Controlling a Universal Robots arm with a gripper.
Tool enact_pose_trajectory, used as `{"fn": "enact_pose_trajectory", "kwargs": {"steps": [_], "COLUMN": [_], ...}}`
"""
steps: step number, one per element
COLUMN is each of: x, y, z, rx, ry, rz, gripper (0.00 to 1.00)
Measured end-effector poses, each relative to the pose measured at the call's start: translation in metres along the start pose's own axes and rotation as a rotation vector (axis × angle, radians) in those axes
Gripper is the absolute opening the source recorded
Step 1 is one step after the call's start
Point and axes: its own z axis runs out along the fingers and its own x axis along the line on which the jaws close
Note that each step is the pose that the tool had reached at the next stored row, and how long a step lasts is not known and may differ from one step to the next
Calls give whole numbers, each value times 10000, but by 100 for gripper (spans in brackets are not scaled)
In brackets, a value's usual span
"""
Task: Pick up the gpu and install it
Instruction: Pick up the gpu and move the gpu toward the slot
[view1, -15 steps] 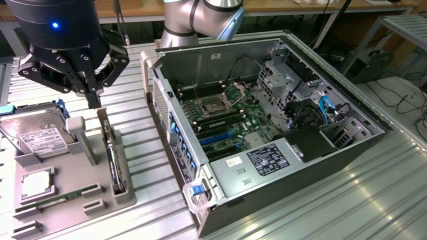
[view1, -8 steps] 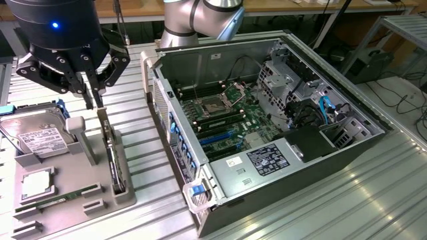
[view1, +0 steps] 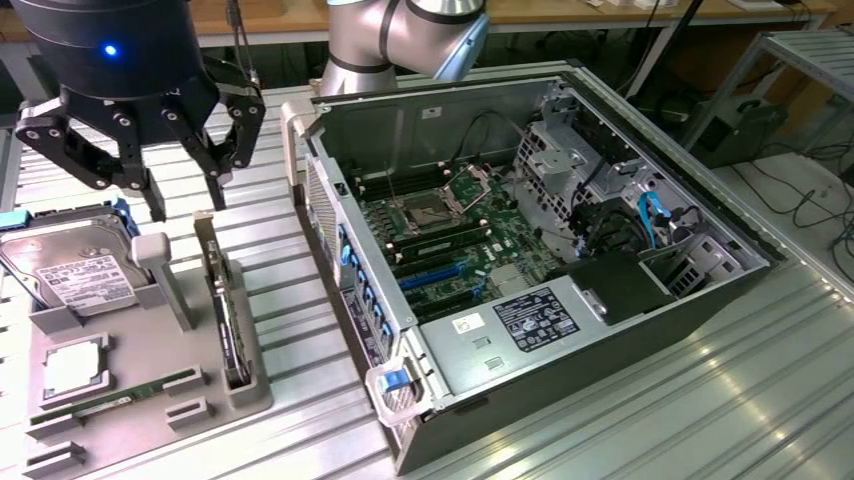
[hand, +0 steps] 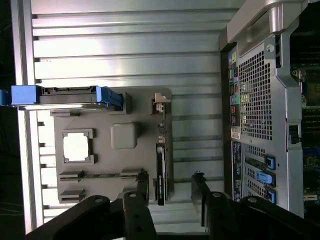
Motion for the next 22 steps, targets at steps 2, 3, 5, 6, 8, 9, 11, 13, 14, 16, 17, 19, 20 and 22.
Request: {"fn": "enact_pose_trajectory", "kwargs": {"steps": [2,3,5,6,8,9,11,13,14,16,17,19,20,22], "x": [1,2,2,3,6,8,11,12,13,13,13,13,14,14], "y": [16,16,14,12,12,11,11,10,10,10,10,9,9,9], "z": [33,50,61,71,82,87,98,107,113,120,123,130,134,139], "rx": [-6,-5,-5,-6,-3,-2,-2,-1,-1,-1,-1,-1,-1,0], "ry": [6,8,6,2,4,3,3,3,3,3,3,3,3,4], "rz": [-159,-169,-169,-170,-169,-170,-170,-170,-170,-170,-170,-170,-169,-169], "gripper": [60,60,60,60,60,60,60,60,60,60,60,60,60,60]}}
